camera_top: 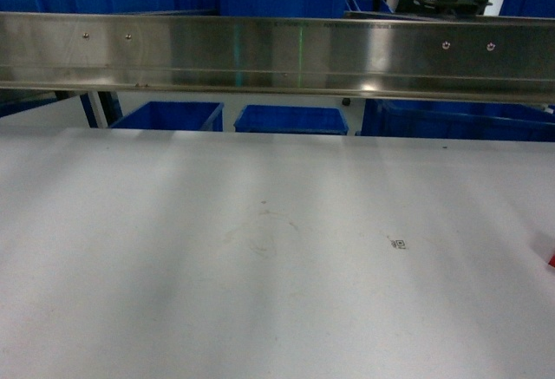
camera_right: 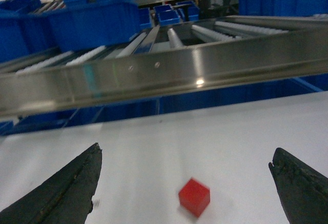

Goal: Place magnetic block on left shelf second layer

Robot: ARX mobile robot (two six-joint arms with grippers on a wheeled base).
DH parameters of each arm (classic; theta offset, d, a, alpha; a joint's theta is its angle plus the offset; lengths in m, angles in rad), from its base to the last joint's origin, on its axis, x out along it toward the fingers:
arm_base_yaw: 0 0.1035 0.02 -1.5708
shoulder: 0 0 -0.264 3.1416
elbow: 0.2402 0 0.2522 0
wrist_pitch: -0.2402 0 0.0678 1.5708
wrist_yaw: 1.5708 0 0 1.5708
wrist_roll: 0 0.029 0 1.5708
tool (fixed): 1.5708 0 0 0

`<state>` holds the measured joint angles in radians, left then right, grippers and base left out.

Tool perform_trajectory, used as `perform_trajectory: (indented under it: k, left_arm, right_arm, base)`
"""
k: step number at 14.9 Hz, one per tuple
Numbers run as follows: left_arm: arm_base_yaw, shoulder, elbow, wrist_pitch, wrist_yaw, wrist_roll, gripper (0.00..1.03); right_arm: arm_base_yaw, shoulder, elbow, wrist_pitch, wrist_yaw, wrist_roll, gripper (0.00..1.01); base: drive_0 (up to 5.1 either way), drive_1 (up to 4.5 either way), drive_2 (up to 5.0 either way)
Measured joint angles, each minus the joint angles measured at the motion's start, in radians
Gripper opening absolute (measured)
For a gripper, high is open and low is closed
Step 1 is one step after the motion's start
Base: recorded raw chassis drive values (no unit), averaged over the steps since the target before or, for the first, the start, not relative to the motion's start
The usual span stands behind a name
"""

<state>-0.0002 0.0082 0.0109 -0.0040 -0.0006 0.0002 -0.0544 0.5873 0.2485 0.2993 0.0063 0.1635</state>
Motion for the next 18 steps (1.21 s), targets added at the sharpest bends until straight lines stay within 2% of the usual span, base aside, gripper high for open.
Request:
perform_trajectory:
  k: [4, 6, 7, 8, 9, 10, 11, 13, 15, 18]
  left_arm:
    - [0.0, 0.0, 0.0, 0.0, 0.0, 0.0, 0.98]
    - [0.0, 0.0, 0.0, 0.0, 0.0, 0.0, 0.98]
    - [0.0, 0.0, 0.0, 0.0, 0.0, 0.0, 0.98]
    - [0.0, 0.0, 0.0, 0.0, 0.0, 0.0, 0.98]
    - [0.0, 0.0, 0.0, 0.0, 0.0, 0.0, 0.98]
    - [0.0, 0.0, 0.0, 0.0, 0.0, 0.0, 0.98]
    - [0.0, 0.0, 0.0, 0.0, 0.0, 0.0, 0.98]
    - [0.0, 0.0, 0.0, 0.0, 0.0, 0.0, 0.98]
    - [0.0, 0.0, 0.0, 0.0, 0.0, 0.0, 0.98]
    - [0.0, 0.0, 0.0, 0.0, 0.0, 0.0, 0.98]
  right_arm:
    - [-0.059, 0.222, 0.103, 0.094, -0.032, 0.036, 0.98]
    - [-0.07, 0.513, 0.206, 0.146, -0.057, 0.067, 0.98]
    - [-0.065, 0.657, 0.262, 0.142, -0.095, 0.082, 0.98]
    - [-0.016, 0.827, 0.36, 0.102, -0.087, 0.096, 0.98]
    - [0.084, 0.922, 0.405, 0.077, 0.005, 0.105, 0.98]
    - [0.096, 0.978, 0.41, 0.108, 0.031, 0.093, 0.98]
    - [0.094, 1.039, 0.418, 0.144, 0.064, 0.069, 0.98]
    - [0.083, 1.108, 0.427, 0.219, 0.095, 0.011, 0.98]
    - [0.067, 1.006, 0.378, 0.284, 0.093, 0.004, 0.98]
    - [0.066, 0.975, 0.372, 0.284, 0.091, 0.004, 0.98]
  base:
    - [0.0, 0.0, 0.0]
    - [0.0, 0.0, 0.0]
    - [0.0, 0.0, 0.0]
    - [0.0, 0.0, 0.0]
    - [0.0, 0.0, 0.0]
    - [0.0, 0.0, 0.0]
    - [0.0, 0.0, 0.0]
    - [0.0, 0.0, 0.0]
    - [0.0, 0.0, 0.0]
    - [0.0, 0.0, 0.0]
